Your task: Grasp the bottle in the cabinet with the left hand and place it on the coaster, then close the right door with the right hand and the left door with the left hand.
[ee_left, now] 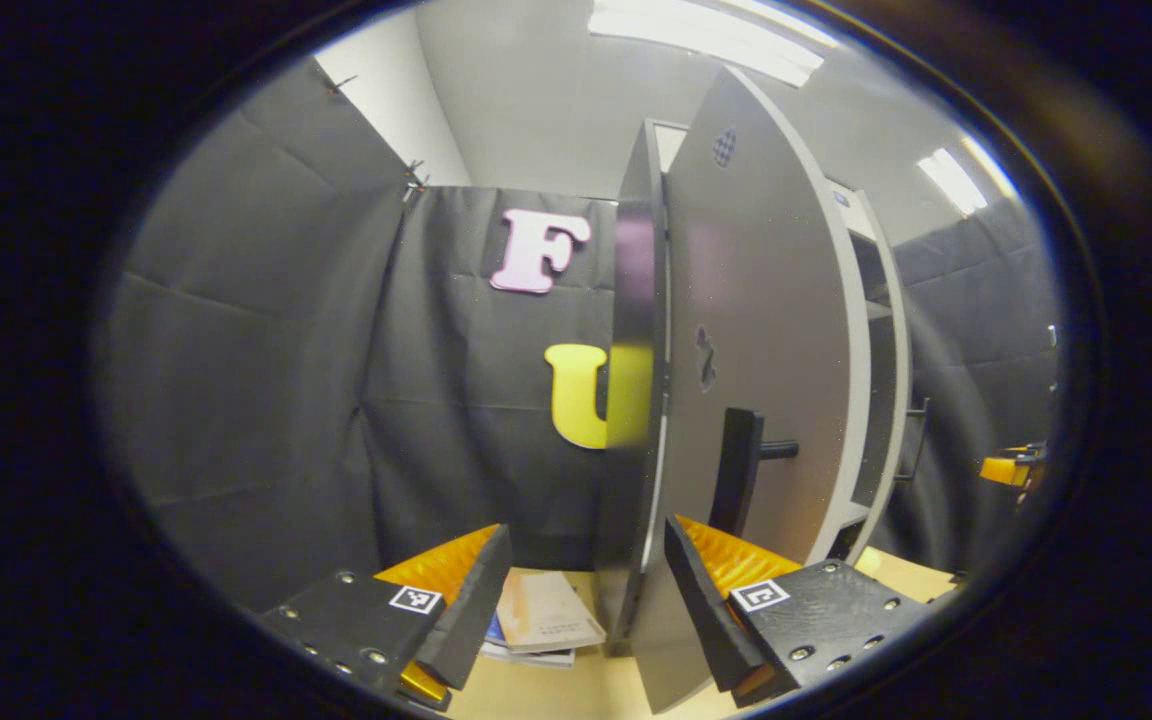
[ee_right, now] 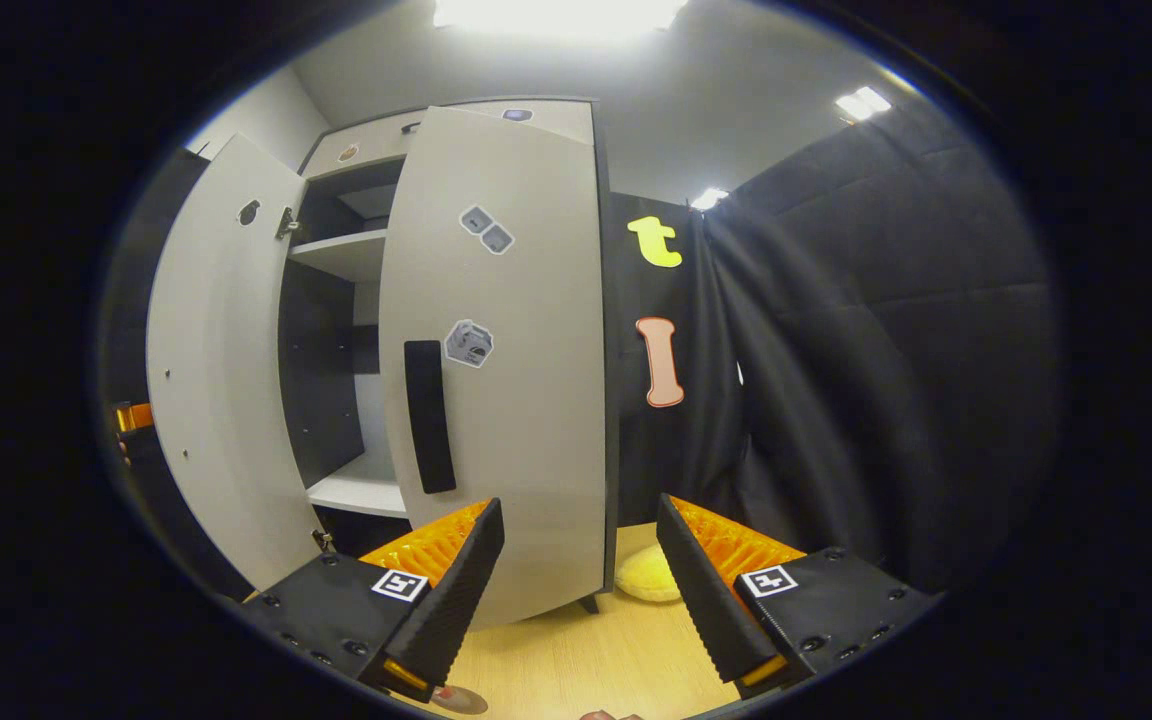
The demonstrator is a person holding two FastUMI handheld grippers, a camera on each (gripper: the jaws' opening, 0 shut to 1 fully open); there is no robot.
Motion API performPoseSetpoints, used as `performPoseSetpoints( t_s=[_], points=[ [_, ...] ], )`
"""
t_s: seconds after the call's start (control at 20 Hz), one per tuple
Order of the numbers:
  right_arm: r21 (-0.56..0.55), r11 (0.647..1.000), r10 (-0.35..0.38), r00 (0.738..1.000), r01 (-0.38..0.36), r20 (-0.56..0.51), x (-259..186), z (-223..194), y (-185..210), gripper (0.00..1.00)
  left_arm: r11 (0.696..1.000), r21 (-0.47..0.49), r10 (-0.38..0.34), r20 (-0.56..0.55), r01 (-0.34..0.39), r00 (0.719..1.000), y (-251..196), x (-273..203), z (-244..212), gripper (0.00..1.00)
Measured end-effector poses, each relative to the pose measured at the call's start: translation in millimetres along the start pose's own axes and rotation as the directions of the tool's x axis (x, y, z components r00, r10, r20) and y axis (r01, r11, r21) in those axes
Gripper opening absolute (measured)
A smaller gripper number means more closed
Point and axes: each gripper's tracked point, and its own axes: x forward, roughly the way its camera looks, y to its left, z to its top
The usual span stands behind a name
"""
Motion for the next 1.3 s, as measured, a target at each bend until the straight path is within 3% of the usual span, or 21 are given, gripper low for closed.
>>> performPoseSetpoints(
  t_s=[0.35,0.8,0.85,0.9,0.95,1.0,1.2,1.25,1.3],
  points=[
    [0.043,0.997,-0.055,0.998,0.056,-0.026,-4,-14,-22,0.98,0.996,0.072,-0.046,-0.016,0.047,0.999,-3,7,5,0.88],
    [0.081,0.996,-0.029,0.999,0.033,-0.045,7,-26,-23,0.98,0.991,0.049,-0.125,-0.032,0.127,0.992,-50,18,6,0.88],
    [0.082,0.996,-0.028,0.999,0.032,-0.047,8,-27,-24,0.98,0.989,0.056,-0.136,-0.034,0.138,0.99,-58,20,6,0.95],
    [0.084,0.996,-0.026,0.999,0.03,-0.047,9,-28,-25,0.98,0.987,0.069,-0.142,-0.03,0.144,0.989,-68,22,7,0.95],
    [0.084,0.996,-0.026,0.999,0.03,-0.048,9,-29,-27,0.98,0.986,0.085,-0.14,-0.026,0.142,0.99,-76,23,8,0.88],
    [0.082,0.996,-0.027,0.998,0.031,-0.05,10,-29,-31,0.98,0.986,0.1,-0.133,-0.024,0.135,0.991,-81,24,8,0.95],
    [0.087,0.995,-0.045,0.998,0.05,-0.054,11,-30,-51,0.98,0.997,0.054,-0.055,-0.019,0.056,0.998,-92,22,5,0.95],
    [0.092,0.994,-0.045,0.997,0.051,-0.059,12,-30,-55,0.98,0.998,0.047,-0.041,-0.022,0.042,0.999,-97,23,4,0.81],
    [0.093,0.994,-0.046,0.997,0.052,-0.068,15,-31,-61,0.98,0.998,0.055,-0.03,-0.022,0.032,0.999,-101,23,4,0.81]
  ],
)
